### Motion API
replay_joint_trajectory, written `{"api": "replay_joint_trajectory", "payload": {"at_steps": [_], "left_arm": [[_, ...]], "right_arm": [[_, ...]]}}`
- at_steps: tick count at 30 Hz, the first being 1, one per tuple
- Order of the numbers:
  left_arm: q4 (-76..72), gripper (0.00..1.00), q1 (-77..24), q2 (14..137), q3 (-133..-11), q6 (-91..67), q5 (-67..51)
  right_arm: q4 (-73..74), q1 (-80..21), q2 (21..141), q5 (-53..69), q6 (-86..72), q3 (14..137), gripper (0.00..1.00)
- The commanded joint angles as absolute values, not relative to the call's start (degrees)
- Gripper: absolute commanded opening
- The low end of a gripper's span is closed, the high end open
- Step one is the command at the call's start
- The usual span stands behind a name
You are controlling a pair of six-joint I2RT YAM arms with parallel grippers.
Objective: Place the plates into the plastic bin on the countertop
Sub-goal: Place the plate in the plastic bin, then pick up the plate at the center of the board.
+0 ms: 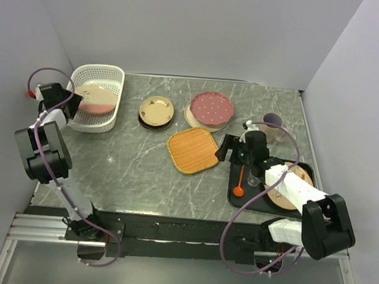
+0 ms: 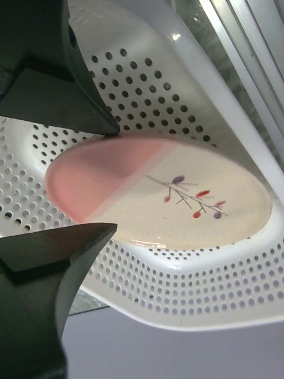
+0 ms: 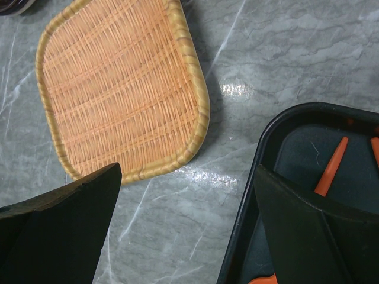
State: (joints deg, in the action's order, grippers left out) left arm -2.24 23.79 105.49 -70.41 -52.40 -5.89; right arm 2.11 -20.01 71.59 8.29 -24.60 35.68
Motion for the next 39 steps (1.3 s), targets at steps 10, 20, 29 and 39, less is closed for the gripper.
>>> {"api": "replay_joint_trajectory", "payload": {"at_steps": [10, 20, 29, 39], "left_arm": [[6.59, 0.78, 21.01, 99.85, -75.06, -47.11, 4.83], [4.92, 0.97, 16.62, 91.94, -74.79, -43.34, 6.15], [5.27, 0.99, 12.57, 88.51, -75.5, -40.79, 5.27], [4.22, 0.99, 8.71, 84.21, -71.99, -39.82, 1.06]], "right_arm": [[0.18, -20.48, 70.75, 9.76, -24.87, 37.44, 1.0], [-1.67, -20.65, 70.84, 10.55, -24.52, 37.09, 1.0], [-1.32, -20.66, 71.1, 10.37, -24.43, 37.26, 1.0], [-2.81, -21.0, 70.75, 13.35, -23.99, 36.74, 1.0]]}}
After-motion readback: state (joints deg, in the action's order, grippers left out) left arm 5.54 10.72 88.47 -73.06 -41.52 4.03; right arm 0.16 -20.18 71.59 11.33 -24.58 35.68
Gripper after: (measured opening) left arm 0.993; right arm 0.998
